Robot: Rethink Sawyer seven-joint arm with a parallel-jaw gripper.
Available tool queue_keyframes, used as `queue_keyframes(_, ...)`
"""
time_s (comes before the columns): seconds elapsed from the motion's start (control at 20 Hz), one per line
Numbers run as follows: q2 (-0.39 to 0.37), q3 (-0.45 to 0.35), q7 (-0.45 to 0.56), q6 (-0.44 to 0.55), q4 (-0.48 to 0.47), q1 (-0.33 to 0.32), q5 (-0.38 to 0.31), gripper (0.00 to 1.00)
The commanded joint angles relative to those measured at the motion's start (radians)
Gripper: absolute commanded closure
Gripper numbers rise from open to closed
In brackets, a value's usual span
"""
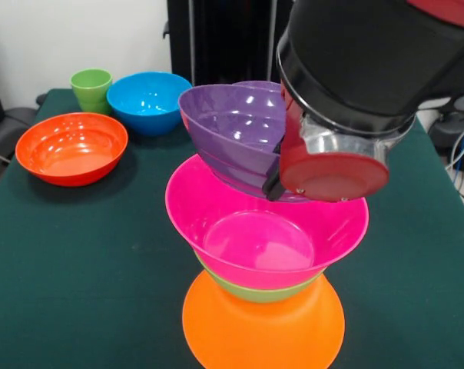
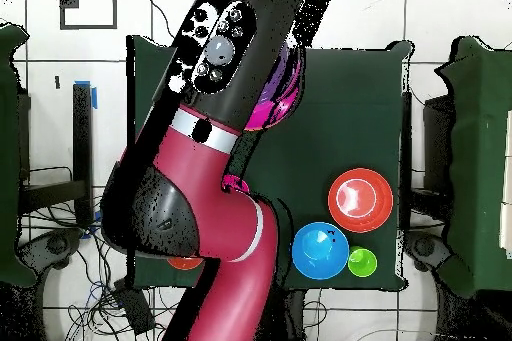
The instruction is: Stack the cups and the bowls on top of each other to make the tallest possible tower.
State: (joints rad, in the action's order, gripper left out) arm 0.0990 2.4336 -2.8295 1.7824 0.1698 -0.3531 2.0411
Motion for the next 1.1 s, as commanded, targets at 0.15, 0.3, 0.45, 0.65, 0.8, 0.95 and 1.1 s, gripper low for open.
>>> queue_keyframes(0.15, 0.010, 0.073, -0.081, -0.060, -0.031, -0.002, -0.017, 1.00)
queue_keyframes(0.3, 0.013, 0.071, -0.081, -0.072, -0.030, -0.004, -0.019, 1.00)
queue_keyframes(0.45, 0.017, 0.069, -0.082, -0.086, -0.029, -0.006, -0.018, 1.00)
queue_keyframes(0.65, 0.016, 0.061, -0.079, -0.089, -0.029, -0.008, -0.023, 1.00)
queue_keyframes(0.8, 0.018, 0.047, -0.076, -0.093, -0.026, -0.007, -0.033, 1.00)
queue_keyframes(0.95, 0.017, 0.039, -0.072, -0.090, -0.026, -0.007, -0.037, 1.00)
queue_keyframes(1.1, 0.022, 0.035, -0.075, -0.092, -0.029, -0.007, -0.028, 1.00)
